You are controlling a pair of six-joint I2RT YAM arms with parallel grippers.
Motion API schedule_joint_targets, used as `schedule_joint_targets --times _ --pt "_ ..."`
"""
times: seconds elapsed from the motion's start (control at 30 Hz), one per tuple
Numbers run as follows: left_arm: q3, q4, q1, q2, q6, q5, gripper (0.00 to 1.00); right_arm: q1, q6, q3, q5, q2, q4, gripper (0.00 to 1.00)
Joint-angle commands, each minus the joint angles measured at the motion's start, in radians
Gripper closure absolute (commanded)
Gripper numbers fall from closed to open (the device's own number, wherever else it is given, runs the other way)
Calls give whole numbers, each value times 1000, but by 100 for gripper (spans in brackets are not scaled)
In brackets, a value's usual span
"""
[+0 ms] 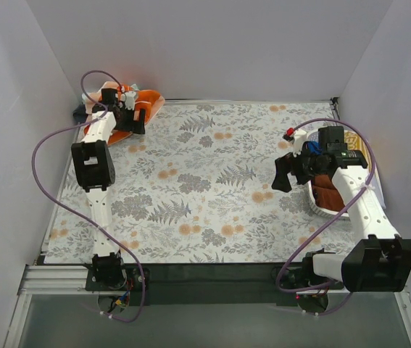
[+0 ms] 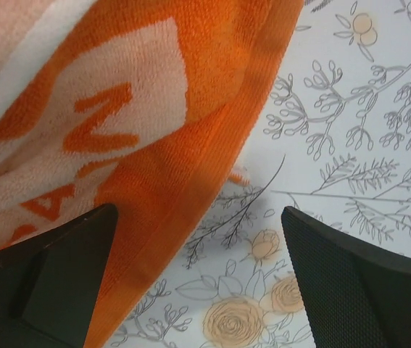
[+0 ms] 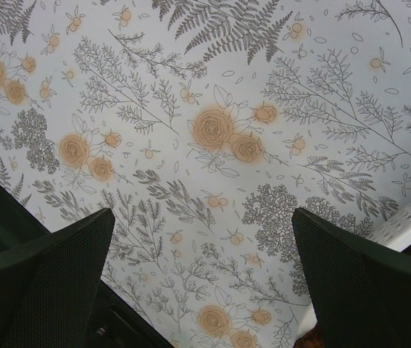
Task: Roll the towels
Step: Grab a towel with the left arm, then move the towel to the center of the board
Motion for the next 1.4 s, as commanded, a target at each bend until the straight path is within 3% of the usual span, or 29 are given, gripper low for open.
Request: schedule_joint_targets --times 0.0,0.17,0.3,0.33,0.37,0.47,0.63,0.8,0.9,1.2,1.23,1.27,1.33,1.37 --pt "63 86 -21 -2 -92 -25 8 1 24 24 -36 27 33 2" --pt "90 109 -55 62 -119 -115 8 1 30 30 -38 71 50 2" --pt "110 122 -108 116 -93 -239 21 1 31 44 -27 91 56 2" --pt "113 122 -115 119 -67 -261 28 0 30 49 -27 91 58 2" --pt "112 120 -119 120 -59 -296 56 1 30 50 -23 91 56 2" --pt "78 100 -122 76 -54 -284 100 1 22 53 -10 80 55 2" --pt "-168 152 -142 -226 -57 -206 100 1 8 61 -9 50 55 2" --pt "-305 111 -225 -531 18 -209 100 1 5 81 -24 34 52 2" --pt "-362 -8 -292 -605 76 -221 100 1 5 95 -27 36 49 1" --pt "-713 -163 -466 -729 223 47 99 4 2 148 -81 96 21 2" --pt "-727 -179 -483 -732 252 82 95 6 5 151 -90 103 20 1" --pt "-739 -193 -500 -736 262 109 79 12 8 154 -98 111 21 2" --pt "-750 -211 -524 -748 274 170 61 20 17 159 -113 135 21 2" --pt "-749 -219 -524 -755 277 184 44 33 19 167 -116 151 21 2"
